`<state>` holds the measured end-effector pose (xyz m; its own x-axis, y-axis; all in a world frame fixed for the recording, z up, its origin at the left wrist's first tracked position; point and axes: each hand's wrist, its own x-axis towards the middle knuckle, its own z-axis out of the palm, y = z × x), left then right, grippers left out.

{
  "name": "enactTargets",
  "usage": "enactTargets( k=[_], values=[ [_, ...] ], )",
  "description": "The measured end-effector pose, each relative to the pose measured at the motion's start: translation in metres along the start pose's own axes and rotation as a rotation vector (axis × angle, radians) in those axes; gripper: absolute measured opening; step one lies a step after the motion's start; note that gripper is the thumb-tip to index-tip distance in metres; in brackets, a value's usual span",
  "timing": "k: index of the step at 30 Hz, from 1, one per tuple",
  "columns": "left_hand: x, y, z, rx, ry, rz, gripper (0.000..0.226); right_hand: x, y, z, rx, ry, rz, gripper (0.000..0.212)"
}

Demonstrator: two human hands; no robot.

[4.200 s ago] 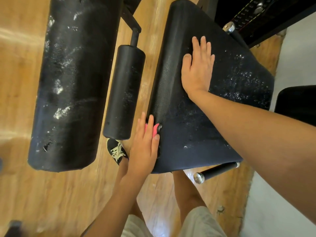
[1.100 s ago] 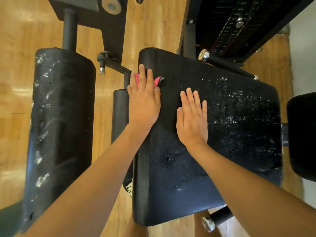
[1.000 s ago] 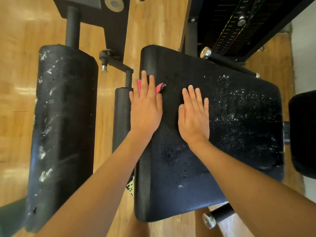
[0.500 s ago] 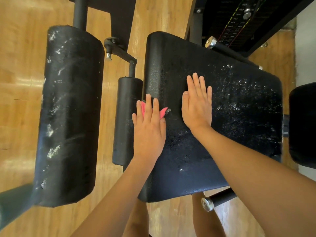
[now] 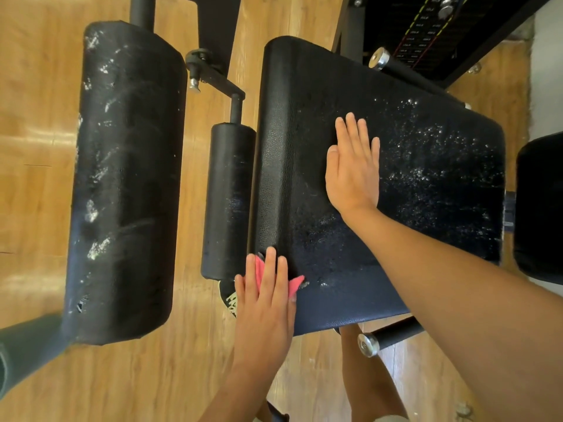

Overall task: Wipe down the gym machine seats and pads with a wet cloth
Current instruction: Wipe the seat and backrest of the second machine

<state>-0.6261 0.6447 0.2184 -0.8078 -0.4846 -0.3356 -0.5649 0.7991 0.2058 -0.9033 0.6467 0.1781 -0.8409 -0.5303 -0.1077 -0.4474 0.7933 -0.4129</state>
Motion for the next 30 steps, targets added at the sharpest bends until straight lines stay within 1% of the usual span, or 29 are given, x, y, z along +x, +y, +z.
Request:
enactTargets(
  k=[3,6,15,21,30],
  values=[
    [-0.009,0.003,0.002,0.020,-0.030,0.000,0.058,0.000,0.001,0.000,-0.004,0.003,0.000,0.055],
    [-0.009,0.008,0.001,0.035,-0.043,-0.040,0.058,0.000,0.000,-0.001,-0.006,0.004,-0.001,0.055],
    [0.002,0.018,-0.001,0.048,-0.022,-0.073,0.059,-0.001,0.001,0.000,0.003,-0.002,-0.007,0.055],
    [0.031,0.029,-0.012,0.006,-0.009,-0.158,0.061,-0.002,0.003,0.000,0.003,0.000,-0.015,0.054],
    [0.084,0.031,-0.024,0.001,0.070,-0.166,0.062,-0.002,0.004,0.002,0.023,0.017,-0.019,0.056]
  ],
)
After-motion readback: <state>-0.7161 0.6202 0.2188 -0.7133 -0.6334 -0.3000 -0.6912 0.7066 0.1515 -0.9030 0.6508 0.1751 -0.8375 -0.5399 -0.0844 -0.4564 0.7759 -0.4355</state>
